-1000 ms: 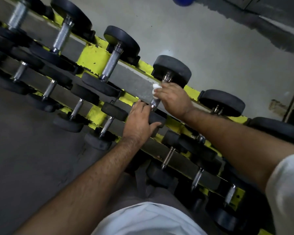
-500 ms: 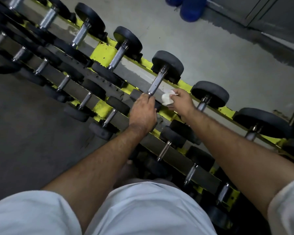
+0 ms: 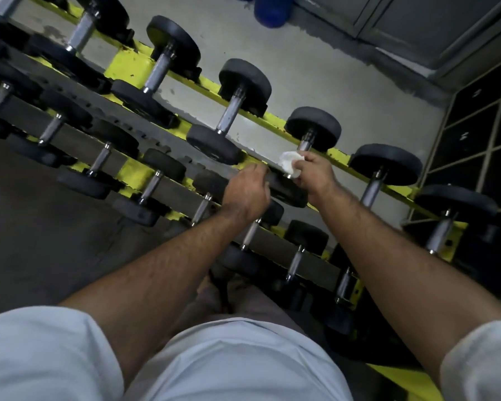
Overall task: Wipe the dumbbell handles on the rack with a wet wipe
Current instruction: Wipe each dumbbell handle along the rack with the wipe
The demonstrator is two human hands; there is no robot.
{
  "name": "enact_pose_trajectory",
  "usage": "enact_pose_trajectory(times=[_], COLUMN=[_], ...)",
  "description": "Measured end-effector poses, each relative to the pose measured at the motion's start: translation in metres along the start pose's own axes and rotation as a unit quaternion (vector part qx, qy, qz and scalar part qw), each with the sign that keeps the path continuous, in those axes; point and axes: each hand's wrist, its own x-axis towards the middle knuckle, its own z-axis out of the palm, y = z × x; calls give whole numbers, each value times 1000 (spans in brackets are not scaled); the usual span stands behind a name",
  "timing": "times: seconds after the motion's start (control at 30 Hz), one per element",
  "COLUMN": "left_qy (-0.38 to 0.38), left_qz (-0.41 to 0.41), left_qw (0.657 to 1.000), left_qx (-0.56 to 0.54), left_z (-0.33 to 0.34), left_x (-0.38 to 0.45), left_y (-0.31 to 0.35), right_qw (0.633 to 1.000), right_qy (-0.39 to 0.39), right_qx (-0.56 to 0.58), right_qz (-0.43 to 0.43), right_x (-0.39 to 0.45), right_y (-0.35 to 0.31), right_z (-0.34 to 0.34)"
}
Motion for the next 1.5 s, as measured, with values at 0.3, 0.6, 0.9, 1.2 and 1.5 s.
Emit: enact_pose_trajectory(times=[0.3,0.6,0.9,1.2,1.5], left_qy=[-7,10,40,58,62], left_qz=[-3,-41,-65,-42,-39], left_qw=[1000,994,993,995,995], left_qx=[-1,98,92,62,74], left_z=[28,94,95,98,96], left_x=[-1,14,21,22,22], left_y=[42,60,41,32,33], right_qw=[971,865,602,527,573], right_qy=[74,22,-144,-113,-167], right_qx=[-183,-322,-449,-534,-453], right_qz=[-132,-384,-644,-652,-662], right_x=[17,66,159,179,173], right_y=[16,22,46,61,50], right_z=[-60,-77,-67,-86,-69])
